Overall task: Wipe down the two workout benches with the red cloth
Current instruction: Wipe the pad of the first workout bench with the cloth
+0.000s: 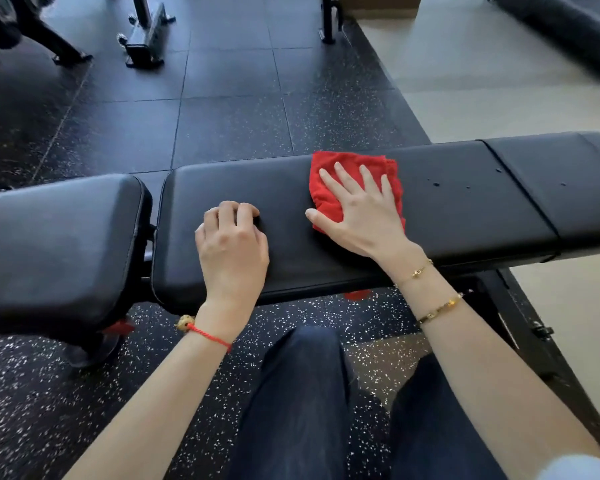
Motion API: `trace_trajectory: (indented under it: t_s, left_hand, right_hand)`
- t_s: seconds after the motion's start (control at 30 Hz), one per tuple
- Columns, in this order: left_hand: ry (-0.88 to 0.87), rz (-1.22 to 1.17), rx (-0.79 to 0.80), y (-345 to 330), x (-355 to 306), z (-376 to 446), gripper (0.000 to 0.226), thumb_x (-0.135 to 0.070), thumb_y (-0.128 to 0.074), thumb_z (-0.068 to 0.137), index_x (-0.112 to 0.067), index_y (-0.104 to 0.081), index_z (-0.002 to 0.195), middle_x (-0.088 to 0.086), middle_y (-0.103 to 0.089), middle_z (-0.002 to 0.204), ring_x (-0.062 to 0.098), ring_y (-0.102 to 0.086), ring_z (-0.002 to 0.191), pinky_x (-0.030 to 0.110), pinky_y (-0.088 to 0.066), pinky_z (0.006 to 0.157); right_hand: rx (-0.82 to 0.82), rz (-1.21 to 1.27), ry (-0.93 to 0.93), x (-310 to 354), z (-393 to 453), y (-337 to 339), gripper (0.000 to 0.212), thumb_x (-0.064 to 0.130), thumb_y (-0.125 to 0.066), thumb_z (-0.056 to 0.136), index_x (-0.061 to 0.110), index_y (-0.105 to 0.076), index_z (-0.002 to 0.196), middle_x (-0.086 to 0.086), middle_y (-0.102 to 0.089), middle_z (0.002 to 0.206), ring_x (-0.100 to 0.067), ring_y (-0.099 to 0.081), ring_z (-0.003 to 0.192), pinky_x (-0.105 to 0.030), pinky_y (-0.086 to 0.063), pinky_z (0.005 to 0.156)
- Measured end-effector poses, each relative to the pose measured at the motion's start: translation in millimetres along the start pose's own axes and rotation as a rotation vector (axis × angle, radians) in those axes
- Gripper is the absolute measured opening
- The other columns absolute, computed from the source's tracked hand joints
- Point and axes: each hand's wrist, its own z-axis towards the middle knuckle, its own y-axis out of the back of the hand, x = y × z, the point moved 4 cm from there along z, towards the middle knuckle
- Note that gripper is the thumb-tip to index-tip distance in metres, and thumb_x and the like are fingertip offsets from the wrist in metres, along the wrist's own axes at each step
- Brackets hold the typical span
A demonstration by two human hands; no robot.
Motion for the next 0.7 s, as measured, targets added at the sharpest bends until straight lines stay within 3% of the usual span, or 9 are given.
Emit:
trace_trajectory:
  t_s: [0.23,0.5,0.7]
  left_hand:
    - [0.109,-0.058,-0.047,0.6,-5.9,-2.7,0.023,-0.009,-0.053,0.088,-0.015,-0.066,0.105,0.007,-0.063,0.11,0.032,-0.053,0.111,0.044,-0.039,0.094]
    - [0.194,-0.124,-0.107,-11.1,-59.9,-14.5,0.015,-0.022,-0.055,0.092,-0.023,-0.067,0.101,-0.003,-0.062,0.11,0.024,-0.051,0.115,0.043,-0.032,0.104]
    - [0.215,-0.097,-0.157,-16.8,-60.0,-13.7,0.018,-0.021,-0.055,0.084,-0.027,-0.066,0.097,-0.006,-0.062,0.106,0.023,-0.052,0.112,0.041,-0.032,0.104]
  right_hand:
    - [0.02,0.036,0.253,-26.6,-40.4,6.3,0.077,0.077,-0.028,0.079,0.048,-0.022,0.15,0.021,-0.018,0.159,-0.017,-0.011,0.15,-0.054,-0.001,0.12]
    - [0.077,0.089,0.138,-96.5,14.0,17.2,0.067,0.073,-0.034,0.088,0.049,-0.021,0.149,0.02,-0.014,0.161,-0.018,-0.006,0.15,-0.057,-0.003,0.118]
    - [0.07,0.062,0.285,-76.2,21.2,13.1,0.063,0.064,-0.036,0.093,0.043,-0.022,0.151,0.016,-0.015,0.161,-0.021,-0.011,0.15,-0.053,-0.009,0.116]
